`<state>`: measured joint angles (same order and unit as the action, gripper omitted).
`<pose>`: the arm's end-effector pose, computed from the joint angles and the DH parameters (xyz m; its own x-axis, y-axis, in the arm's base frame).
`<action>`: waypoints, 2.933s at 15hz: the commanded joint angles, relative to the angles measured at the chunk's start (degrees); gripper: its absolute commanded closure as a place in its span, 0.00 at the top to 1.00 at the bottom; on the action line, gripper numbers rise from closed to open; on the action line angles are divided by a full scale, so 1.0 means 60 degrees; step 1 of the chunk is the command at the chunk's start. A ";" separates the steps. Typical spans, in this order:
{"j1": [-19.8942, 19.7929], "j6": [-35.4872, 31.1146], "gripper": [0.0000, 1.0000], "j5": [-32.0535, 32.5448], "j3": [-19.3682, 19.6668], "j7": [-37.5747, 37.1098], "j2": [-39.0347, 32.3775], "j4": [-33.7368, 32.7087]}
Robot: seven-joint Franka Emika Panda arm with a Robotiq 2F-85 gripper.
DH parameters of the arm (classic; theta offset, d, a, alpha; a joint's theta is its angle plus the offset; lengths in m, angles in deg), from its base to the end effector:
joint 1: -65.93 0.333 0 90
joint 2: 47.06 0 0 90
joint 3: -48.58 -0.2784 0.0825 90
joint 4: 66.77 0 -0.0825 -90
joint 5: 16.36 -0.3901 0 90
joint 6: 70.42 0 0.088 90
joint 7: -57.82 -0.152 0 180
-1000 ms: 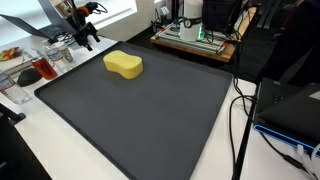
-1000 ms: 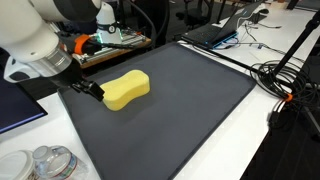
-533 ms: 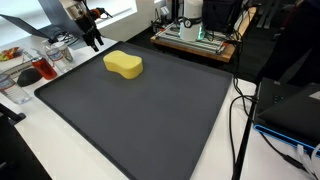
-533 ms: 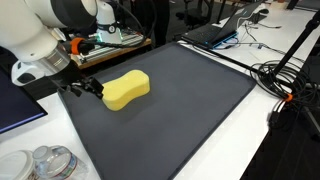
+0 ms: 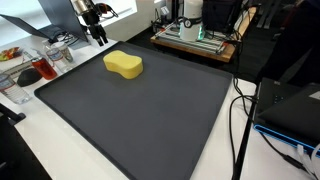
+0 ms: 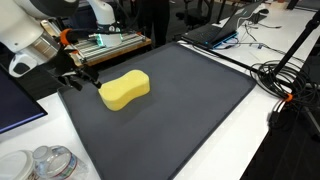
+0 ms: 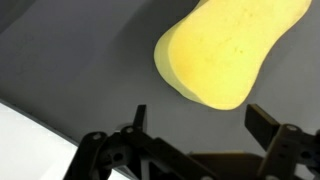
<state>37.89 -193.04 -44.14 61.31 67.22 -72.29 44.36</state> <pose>0.4608 -0.3527 0.1649 0.6700 -0.7138 -0.2042 -0.7388 -0.6141 -0.2774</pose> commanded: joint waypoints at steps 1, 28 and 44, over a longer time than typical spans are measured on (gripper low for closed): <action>-0.0385 -0.0182 1.00 -0.0766 -0.0057 0.1070 0.0623 0.0807; 0.1936 -0.0965 1.00 0.1749 0.0091 -0.1583 0.5154 0.4931; 0.3240 0.0249 1.00 0.3855 -0.1222 -0.5304 0.5256 0.4036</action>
<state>56.94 -191.65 -21.07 53.59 35.43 -40.75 68.65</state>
